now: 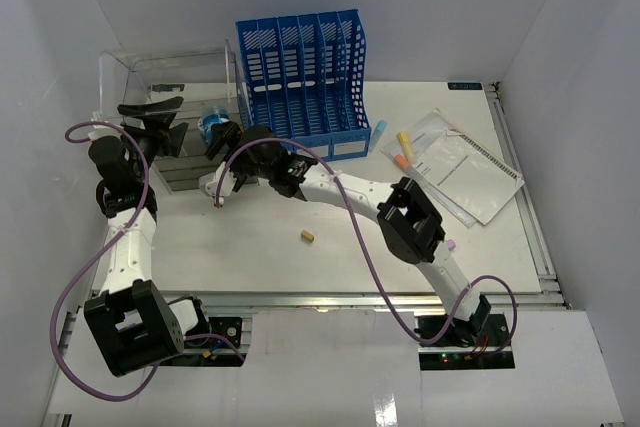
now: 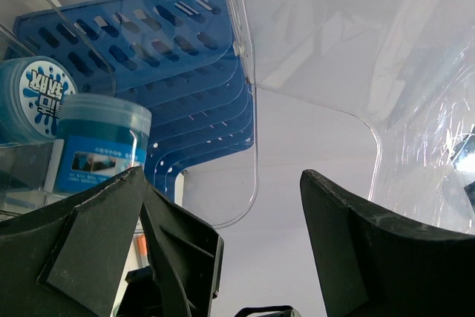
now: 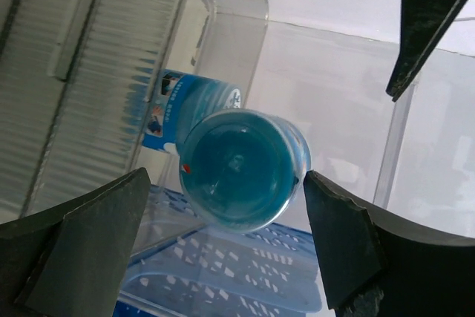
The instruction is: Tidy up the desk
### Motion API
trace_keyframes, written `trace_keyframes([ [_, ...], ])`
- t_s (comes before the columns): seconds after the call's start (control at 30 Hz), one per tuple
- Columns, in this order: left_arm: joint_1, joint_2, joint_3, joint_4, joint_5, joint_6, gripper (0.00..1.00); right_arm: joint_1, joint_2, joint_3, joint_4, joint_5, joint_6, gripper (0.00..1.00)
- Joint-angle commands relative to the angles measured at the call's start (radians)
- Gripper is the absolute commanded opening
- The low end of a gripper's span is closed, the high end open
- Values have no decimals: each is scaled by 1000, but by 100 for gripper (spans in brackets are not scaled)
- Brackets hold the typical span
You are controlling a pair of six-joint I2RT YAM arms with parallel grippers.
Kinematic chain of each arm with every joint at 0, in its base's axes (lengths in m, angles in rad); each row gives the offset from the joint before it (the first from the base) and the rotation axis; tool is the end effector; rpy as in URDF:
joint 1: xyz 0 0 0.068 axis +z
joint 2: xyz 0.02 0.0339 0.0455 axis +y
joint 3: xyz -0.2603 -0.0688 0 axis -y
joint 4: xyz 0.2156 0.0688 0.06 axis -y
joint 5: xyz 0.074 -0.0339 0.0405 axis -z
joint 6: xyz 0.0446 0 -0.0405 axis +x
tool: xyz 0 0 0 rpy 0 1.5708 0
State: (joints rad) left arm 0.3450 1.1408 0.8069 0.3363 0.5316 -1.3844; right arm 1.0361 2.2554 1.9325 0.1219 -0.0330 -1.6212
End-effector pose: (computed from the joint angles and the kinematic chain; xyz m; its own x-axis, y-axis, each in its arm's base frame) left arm 0.2404 0.0624 0.3364 -0.1819 -0.9655 -0.1865 0.0366 0.1829 -0.9825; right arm 0.2659 0.4519 0.2800 0.8804 -0.4722 0.0428 -0.0575 -0.1958 -0.9790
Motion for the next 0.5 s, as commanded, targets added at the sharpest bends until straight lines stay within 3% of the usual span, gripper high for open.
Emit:
trace_keyframes([
  [0.0, 6, -29, -9, 32, -5, 4, 96, 6, -74, -34, 24, 15, 68, 91],
  [0.27, 6, -28, -12, 38, -2, 2, 96, 7, -92, -44, 48, 68, 188, 96],
  [0.47, 8, -32, -17, 39, 2, 4, 96, 12, -176, -88, -36, -34, 312, 96],
])
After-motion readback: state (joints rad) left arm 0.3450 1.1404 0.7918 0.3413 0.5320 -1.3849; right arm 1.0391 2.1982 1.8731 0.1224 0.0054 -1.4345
